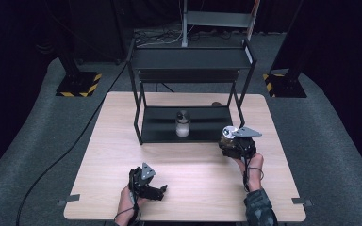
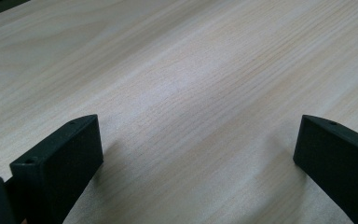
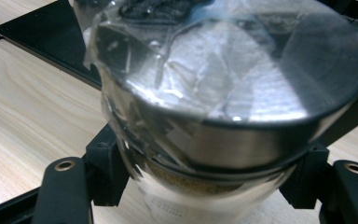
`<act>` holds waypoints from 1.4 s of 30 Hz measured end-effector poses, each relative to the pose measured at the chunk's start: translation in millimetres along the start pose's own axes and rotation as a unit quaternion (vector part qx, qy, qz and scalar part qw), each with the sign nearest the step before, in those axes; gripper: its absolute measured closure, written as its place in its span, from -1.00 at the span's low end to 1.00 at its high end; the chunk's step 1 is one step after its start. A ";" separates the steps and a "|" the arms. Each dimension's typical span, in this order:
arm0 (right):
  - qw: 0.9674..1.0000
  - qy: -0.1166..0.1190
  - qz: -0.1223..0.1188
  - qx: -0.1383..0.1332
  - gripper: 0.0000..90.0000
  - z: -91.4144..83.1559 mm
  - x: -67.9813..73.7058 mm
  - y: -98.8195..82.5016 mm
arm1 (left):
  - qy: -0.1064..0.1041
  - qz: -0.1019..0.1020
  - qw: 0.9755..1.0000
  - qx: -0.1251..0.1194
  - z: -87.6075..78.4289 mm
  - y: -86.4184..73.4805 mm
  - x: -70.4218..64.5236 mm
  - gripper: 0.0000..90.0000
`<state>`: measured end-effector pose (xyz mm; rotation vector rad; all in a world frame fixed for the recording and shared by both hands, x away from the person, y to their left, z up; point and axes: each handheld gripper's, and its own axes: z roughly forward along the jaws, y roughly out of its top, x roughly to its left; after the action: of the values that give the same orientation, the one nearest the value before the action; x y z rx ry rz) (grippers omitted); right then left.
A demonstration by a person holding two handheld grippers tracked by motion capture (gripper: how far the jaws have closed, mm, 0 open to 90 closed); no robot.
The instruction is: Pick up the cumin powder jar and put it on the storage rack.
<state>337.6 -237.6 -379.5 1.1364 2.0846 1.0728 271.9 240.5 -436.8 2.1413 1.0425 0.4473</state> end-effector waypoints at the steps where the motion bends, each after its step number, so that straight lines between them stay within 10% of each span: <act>1: 1.000 0.001 0.000 0.001 -0.33 0.6 -0.3 1.1 | 0.000 0.000 1.000 0.000 0.0 0.0 0.0 -0.98; 42: 1.000 0.013 -0.009 0.009 -0.33 34.1 -7.7 32.0 | -0.001 0.000 1.000 -0.001 0.0 -0.2 0.4 -0.97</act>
<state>380.9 -220.3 -370.7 1.1163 2.1254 1.0679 272.1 241.0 -436.9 2.1400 1.0410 0.4454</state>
